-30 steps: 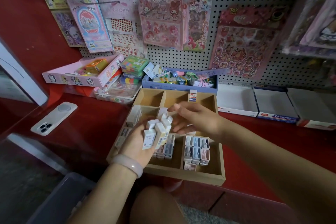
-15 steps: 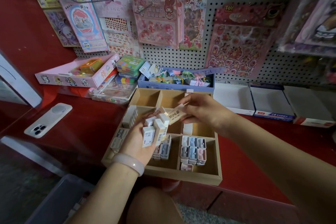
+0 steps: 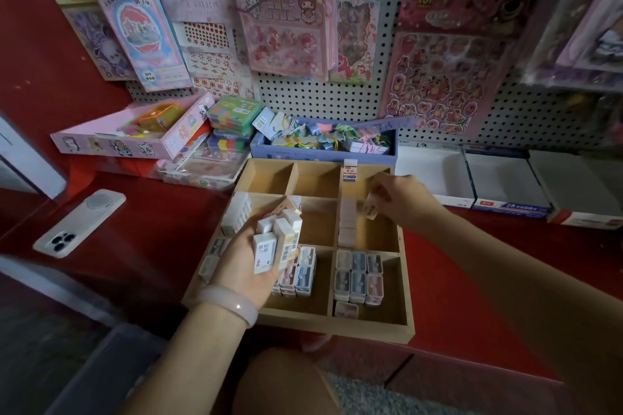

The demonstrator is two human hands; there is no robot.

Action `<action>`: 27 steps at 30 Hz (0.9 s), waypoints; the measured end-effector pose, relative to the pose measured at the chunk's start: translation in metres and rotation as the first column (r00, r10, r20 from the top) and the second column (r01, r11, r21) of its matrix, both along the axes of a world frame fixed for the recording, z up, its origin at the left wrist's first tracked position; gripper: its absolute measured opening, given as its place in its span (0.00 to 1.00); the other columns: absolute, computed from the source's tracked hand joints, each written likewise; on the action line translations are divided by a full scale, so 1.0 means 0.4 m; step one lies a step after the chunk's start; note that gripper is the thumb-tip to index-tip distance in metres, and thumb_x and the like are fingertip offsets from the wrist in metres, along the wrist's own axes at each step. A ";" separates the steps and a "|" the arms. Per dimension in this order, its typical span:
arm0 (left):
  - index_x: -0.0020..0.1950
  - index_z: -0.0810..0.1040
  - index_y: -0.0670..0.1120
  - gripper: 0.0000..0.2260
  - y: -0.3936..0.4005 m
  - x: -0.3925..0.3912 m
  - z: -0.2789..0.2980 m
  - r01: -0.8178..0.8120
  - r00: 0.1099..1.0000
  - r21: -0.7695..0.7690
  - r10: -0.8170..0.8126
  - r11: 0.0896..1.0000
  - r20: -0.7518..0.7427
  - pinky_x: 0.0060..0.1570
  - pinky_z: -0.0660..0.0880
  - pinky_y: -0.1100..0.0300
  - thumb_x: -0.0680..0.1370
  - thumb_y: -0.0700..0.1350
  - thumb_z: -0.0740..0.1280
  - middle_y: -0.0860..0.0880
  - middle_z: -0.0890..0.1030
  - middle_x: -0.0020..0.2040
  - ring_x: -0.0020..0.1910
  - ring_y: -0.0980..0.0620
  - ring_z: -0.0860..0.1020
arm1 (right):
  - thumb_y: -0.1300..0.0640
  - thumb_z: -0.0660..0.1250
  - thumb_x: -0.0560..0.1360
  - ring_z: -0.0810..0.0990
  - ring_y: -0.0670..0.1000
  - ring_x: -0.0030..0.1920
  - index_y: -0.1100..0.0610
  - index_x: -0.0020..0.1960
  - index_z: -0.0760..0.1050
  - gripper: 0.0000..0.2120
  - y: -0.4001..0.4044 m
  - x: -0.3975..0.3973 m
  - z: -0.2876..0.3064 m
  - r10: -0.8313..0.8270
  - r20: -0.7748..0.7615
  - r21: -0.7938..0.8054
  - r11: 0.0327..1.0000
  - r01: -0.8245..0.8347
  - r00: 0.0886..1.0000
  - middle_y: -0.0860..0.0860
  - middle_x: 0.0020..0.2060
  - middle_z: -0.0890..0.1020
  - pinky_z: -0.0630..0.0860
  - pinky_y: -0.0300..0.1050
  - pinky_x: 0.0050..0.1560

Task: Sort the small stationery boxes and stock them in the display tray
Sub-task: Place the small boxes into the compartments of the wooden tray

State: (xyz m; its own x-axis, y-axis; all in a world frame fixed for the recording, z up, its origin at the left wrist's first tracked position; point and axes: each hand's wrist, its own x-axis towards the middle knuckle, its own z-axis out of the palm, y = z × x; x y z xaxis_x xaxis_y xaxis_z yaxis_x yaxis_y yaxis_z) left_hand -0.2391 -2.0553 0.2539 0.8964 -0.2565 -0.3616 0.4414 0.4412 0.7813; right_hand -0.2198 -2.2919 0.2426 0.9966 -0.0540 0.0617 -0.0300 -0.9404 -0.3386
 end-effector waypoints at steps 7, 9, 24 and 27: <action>0.49 0.82 0.44 0.14 0.009 0.008 -0.020 -0.004 0.996 -0.088 -0.004 0.996 -0.094 0.40 0.78 0.59 0.80 0.45 0.57 0.46 0.83 0.39 0.36 0.52 0.82 | 0.60 0.64 0.76 0.71 0.50 0.46 0.59 0.55 0.72 0.08 0.040 0.043 -0.062 -0.059 0.027 0.054 0.997 0.058 0.998 0.55 0.54 0.74 0.69 0.41 0.44; 0.56 0.79 0.43 0.12 0.011 0.011 -0.027 -0.014 0.995 -0.083 0.005 0.996 -0.104 0.42 0.79 0.59 0.80 0.44 0.58 0.46 0.83 0.40 0.36 0.52 0.83 | 0.59 0.64 0.76 0.72 0.51 0.47 0.59 0.57 0.71 0.10 0.041 0.039 -0.061 -0.051 0.001 0.072 0.996 0.051 0.999 0.56 0.56 0.74 0.70 0.41 0.46; 0.66 0.73 0.39 0.29 -0.027 -0.007 -0.003 0.039 0.999 0.078 -0.037 0.996 -0.019 0.30 0.76 0.61 0.66 0.47 0.69 0.40 0.80 0.55 0.41 0.50 0.80 | 0.59 0.62 0.78 0.80 0.55 0.42 0.59 0.63 0.74 0.14 0.160 -0.029 0.101 0.414 -0.162 0.733 0.658 -0.171 0.896 0.63 0.48 0.80 0.79 0.36 0.40; 0.56 0.76 0.40 0.17 -0.029 -0.003 -0.008 0.042 0.999 0.042 -0.041 0.998 -0.020 0.28 0.77 0.64 0.70 0.46 0.68 0.48 0.83 0.41 0.32 0.56 0.81 | 0.66 0.59 0.79 0.80 0.48 0.36 0.65 0.58 0.75 0.11 0.132 -0.040 0.093 0.256 -0.151 0.853 0.522 -0.005 0.955 0.60 0.43 0.79 0.79 0.34 0.39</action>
